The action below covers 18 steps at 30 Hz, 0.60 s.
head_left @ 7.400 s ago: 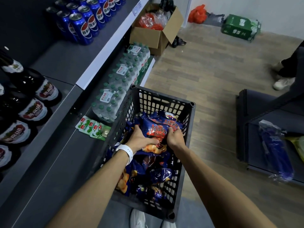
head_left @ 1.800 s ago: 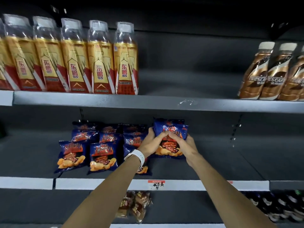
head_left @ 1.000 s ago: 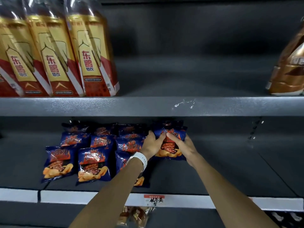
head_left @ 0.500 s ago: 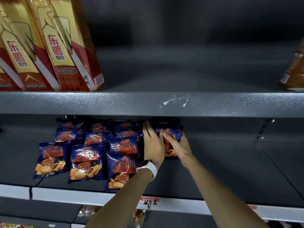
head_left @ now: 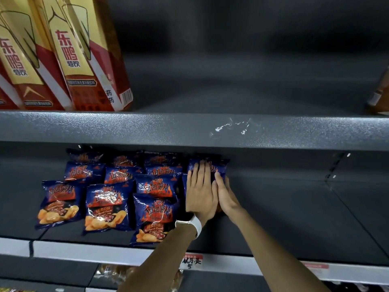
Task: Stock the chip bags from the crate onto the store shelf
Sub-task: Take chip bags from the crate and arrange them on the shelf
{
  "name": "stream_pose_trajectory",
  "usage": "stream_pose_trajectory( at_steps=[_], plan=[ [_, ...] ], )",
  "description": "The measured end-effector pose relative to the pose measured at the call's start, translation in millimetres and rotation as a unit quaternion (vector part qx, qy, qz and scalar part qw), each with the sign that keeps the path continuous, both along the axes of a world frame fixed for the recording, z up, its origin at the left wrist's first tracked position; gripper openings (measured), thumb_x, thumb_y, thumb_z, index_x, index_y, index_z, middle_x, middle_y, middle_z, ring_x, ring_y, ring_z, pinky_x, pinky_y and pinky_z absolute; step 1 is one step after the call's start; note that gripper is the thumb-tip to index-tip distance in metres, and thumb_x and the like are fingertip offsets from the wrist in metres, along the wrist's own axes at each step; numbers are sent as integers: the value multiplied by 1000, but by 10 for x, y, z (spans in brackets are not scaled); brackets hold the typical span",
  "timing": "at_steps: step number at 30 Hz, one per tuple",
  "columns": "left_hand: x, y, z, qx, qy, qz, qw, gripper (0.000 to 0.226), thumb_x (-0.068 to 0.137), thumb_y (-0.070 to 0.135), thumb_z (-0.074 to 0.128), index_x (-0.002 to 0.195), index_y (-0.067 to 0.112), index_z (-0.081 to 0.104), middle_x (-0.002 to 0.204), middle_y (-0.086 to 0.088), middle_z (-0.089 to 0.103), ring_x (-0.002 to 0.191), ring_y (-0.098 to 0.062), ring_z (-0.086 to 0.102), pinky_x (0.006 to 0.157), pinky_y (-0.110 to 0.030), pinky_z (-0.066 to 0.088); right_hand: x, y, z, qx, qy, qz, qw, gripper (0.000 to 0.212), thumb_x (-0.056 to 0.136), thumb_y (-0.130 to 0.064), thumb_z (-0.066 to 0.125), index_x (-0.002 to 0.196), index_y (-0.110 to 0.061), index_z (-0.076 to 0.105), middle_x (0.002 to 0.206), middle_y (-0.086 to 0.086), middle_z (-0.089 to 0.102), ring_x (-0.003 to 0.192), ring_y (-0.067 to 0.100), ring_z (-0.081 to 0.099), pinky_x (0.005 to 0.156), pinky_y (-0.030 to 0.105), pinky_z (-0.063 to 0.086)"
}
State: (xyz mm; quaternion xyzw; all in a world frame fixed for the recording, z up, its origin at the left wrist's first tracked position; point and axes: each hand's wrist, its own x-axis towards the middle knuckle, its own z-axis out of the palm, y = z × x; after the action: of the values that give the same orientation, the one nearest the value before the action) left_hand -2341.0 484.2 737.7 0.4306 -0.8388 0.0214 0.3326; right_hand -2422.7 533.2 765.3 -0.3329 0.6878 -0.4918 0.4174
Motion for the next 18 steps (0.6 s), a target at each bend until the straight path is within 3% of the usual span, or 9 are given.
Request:
stream_pose_trajectory(
  at_steps=[3,8,11,15,18],
  plan=[
    [-20,21,-16,-1,-29,9,1000,57,99,33,27,148,6,36,155,-12,35,146,-26,28,119,-43,15,4,-10,-24,-3,-12,-10,1000,72,98,-67,26,159,-32,7,160,3,31,146,22,32,116,37,26],
    [2,66,32,-4,-50,-10,999,58,95,28,25,147,7,38,153,-14,38,145,-31,29,119,-45,17,-17,-31,-23,-56,-18,-50,997,63,95,-65,43,149,-34,34,146,-1,51,122,13,51,101,28,37],
    [23,80,52,-1,-49,-5,999,58,94,29,26,145,7,42,151,-15,40,144,-32,32,118,-47,23,-42,-55,-3,-51,-10,-50,997,60,93,-65,48,143,-32,42,139,0,56,119,16,54,100,30,40],
    [44,99,35,6,-56,-11,998,60,96,35,30,148,6,37,154,-15,36,146,-30,27,119,-44,19,-78,-85,42,-31,66,-82,994,59,98,-57,47,146,-23,42,140,6,56,127,25,54,104,35,40],
    [65,107,23,15,-61,-18,998,60,99,37,30,148,3,36,153,-18,36,146,-29,28,120,-42,20,-65,-53,107,-63,138,-127,980,51,100,-41,52,144,-16,42,138,7,56,130,25,52,104,29,38]
  ],
)
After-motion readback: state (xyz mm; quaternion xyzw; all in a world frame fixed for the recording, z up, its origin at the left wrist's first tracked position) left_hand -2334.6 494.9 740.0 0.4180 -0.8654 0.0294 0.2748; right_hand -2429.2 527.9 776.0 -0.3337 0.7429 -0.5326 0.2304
